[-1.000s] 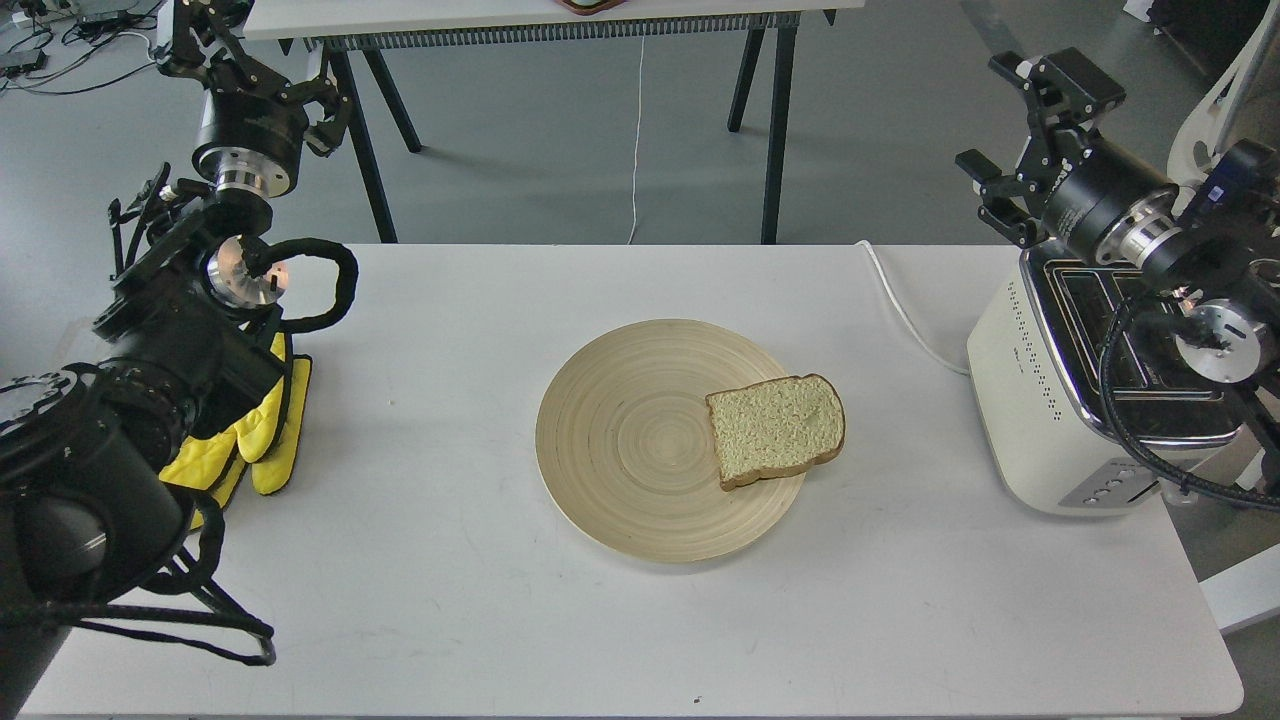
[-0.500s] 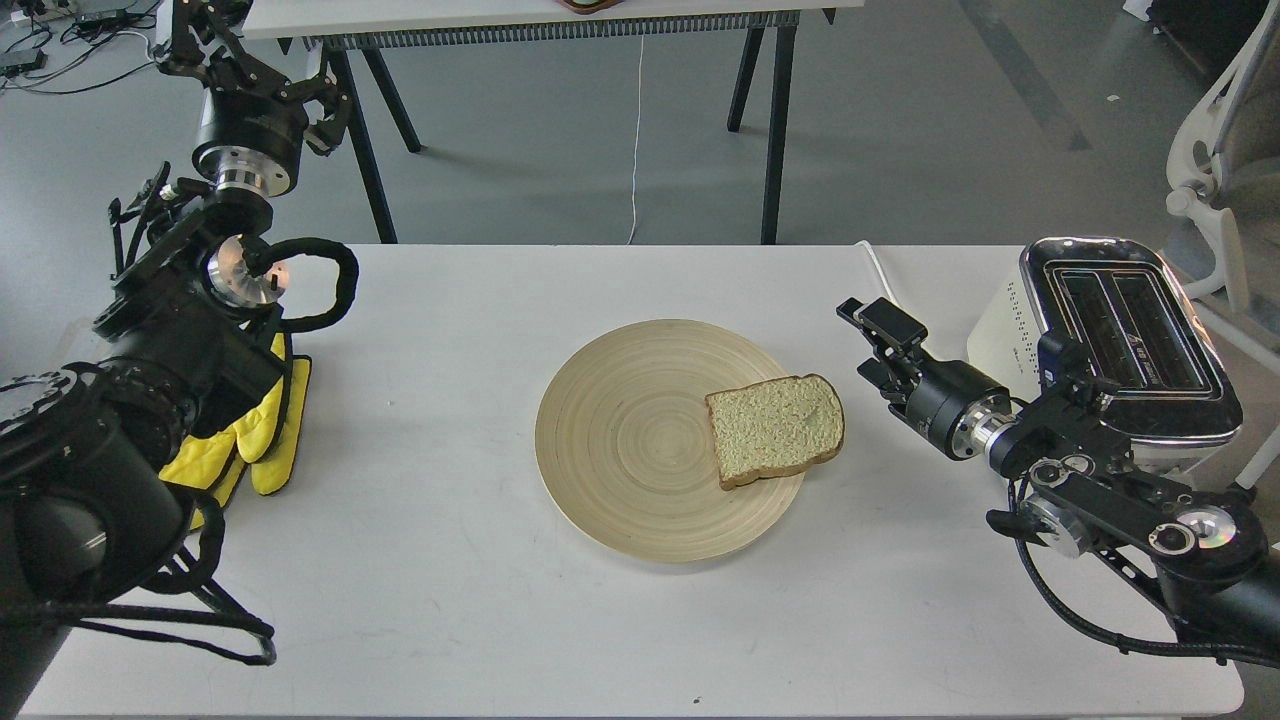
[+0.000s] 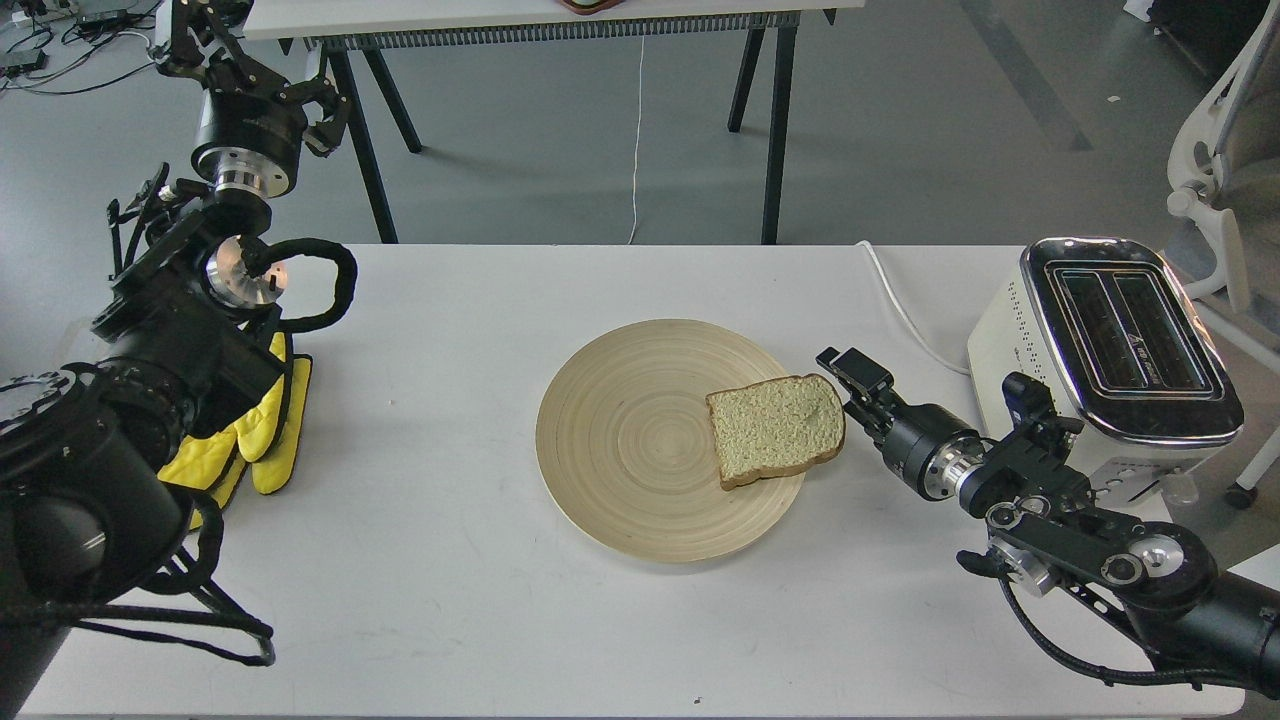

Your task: Put bread in toaster with right arm

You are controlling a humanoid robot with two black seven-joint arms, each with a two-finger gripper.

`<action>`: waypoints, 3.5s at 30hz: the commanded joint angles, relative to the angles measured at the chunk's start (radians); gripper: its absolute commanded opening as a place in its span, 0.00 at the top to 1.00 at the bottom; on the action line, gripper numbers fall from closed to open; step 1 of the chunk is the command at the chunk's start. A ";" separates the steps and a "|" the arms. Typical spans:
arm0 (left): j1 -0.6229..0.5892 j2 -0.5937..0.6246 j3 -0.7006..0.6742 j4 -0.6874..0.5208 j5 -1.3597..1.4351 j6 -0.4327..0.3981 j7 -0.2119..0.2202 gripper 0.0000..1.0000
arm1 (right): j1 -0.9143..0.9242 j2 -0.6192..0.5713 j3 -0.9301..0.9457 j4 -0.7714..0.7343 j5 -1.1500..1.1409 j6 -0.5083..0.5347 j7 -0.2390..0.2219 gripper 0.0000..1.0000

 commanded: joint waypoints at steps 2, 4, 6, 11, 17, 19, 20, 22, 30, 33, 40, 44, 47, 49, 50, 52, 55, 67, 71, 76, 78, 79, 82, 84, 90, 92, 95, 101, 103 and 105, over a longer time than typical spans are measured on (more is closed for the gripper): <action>0.000 -0.001 -0.001 0.000 0.000 0.000 0.000 0.00 | -0.011 0.020 -0.003 -0.007 0.001 0.001 0.001 0.26; 0.000 -0.001 -0.001 0.000 0.000 0.000 0.000 0.00 | -0.011 0.024 -0.004 -0.007 0.001 0.002 0.001 0.36; -0.001 -0.001 -0.001 0.000 0.000 0.000 0.000 0.00 | -0.013 0.026 -0.006 -0.007 0.001 0.002 0.000 0.51; -0.001 -0.001 -0.001 0.000 0.000 0.000 0.000 0.00 | -0.007 0.026 -0.021 -0.004 0.001 0.004 -0.008 0.78; 0.000 -0.001 -0.001 0.000 0.000 0.000 0.000 0.00 | 0.006 0.006 -0.026 0.022 0.003 0.010 -0.008 0.91; -0.001 -0.001 0.001 0.000 0.000 0.000 0.000 0.00 | 0.006 -0.017 -0.026 0.044 0.003 0.013 -0.008 0.94; 0.000 -0.001 0.001 0.000 0.000 0.000 0.000 0.00 | 0.009 -0.034 -0.026 0.056 0.003 0.013 -0.008 0.95; 0.000 -0.001 0.001 0.000 0.000 0.000 0.000 0.00 | 0.016 -0.049 -0.026 0.079 0.003 0.013 -0.008 0.96; -0.001 -0.002 -0.001 0.000 0.000 0.000 -0.001 0.00 | 0.125 -0.262 -0.024 0.242 0.003 0.013 -0.009 0.96; -0.001 -0.002 -0.001 0.000 0.000 0.000 -0.001 0.00 | 0.186 -0.399 -0.024 0.297 -0.015 0.013 -0.009 0.96; -0.001 -0.001 -0.001 0.000 0.000 0.000 -0.001 0.00 | 0.268 -0.667 -0.023 0.331 -0.221 0.013 -0.009 0.95; -0.001 -0.002 -0.001 0.000 0.000 0.000 -0.001 0.00 | 0.268 -0.781 -0.024 0.346 -0.275 0.013 -0.012 0.95; -0.001 -0.002 -0.001 0.000 0.000 0.000 -0.001 0.00 | 0.266 -0.833 -0.024 0.348 -0.313 0.013 -0.032 0.95; -0.001 -0.002 0.001 0.000 0.000 0.000 0.000 0.00 | 0.256 -0.861 -0.026 0.358 -0.315 0.013 -0.048 0.95; -0.001 -0.002 -0.001 0.000 0.000 0.000 0.000 0.00 | 0.253 -0.870 -0.029 0.367 -0.315 0.013 -0.049 0.95; -0.001 -0.002 0.001 0.000 0.002 0.000 0.000 0.00 | 0.240 -0.882 -0.049 0.386 -0.315 0.013 -0.051 0.95; 0.000 -0.002 0.001 0.000 0.000 0.000 0.000 0.00 | 0.237 -0.876 -0.086 0.392 -0.313 0.008 -0.051 0.95; -0.001 -0.002 0.001 0.000 0.002 0.000 0.000 0.00 | 0.193 -0.807 -0.093 0.380 -0.301 0.005 -0.066 0.90; -0.001 -0.002 0.001 0.000 0.002 0.000 0.000 0.00 | 0.170 -0.789 -0.090 0.381 -0.301 -0.001 -0.065 0.72; -0.001 -0.004 0.001 0.000 0.002 0.000 0.000 0.00 | 0.174 -0.780 -0.043 0.389 -0.278 -0.001 -0.057 0.22; -0.001 -0.004 0.001 0.000 0.002 0.000 0.000 0.00 | 0.174 -0.777 0.006 0.391 -0.233 0.013 -0.055 0.01; -0.001 -0.004 0.001 0.000 0.002 0.000 0.000 0.00 | 0.174 -0.773 0.032 0.391 -0.203 0.013 -0.057 0.00; -0.001 -0.005 0.001 0.000 0.002 0.000 0.000 0.00 | 0.182 -0.744 0.101 0.391 -0.096 0.014 -0.057 0.00; -0.001 -0.005 -0.001 0.000 0.002 0.000 -0.001 0.00 | 0.185 -0.697 0.162 0.383 -0.011 0.016 -0.057 0.00; -0.001 -0.005 -0.001 0.000 0.002 0.000 -0.001 0.00 | 0.182 -0.515 0.354 0.297 0.214 0.102 -0.023 0.00; -0.001 -0.005 -0.001 0.000 0.002 0.000 0.000 0.00 | 0.183 -0.426 0.423 0.219 0.280 0.161 -0.022 0.00; -0.001 -0.005 -0.001 0.000 0.002 0.000 0.000 0.00 | 0.183 -0.298 0.529 0.110 0.395 0.273 -0.034 0.00; -0.001 -0.005 -0.001 0.000 0.002 0.000 -0.001 0.00 | 0.182 -0.169 0.606 -0.034 0.560 0.435 -0.037 0.00; 0.000 -0.005 -0.001 0.000 0.002 0.000 -0.001 0.00 | 0.182 -0.135 0.623 -0.066 0.580 0.448 -0.037 0.00; -0.001 -0.005 -0.001 0.000 0.002 0.000 -0.001 0.00 | 0.180 -0.111 0.644 -0.097 0.601 0.473 -0.038 0.00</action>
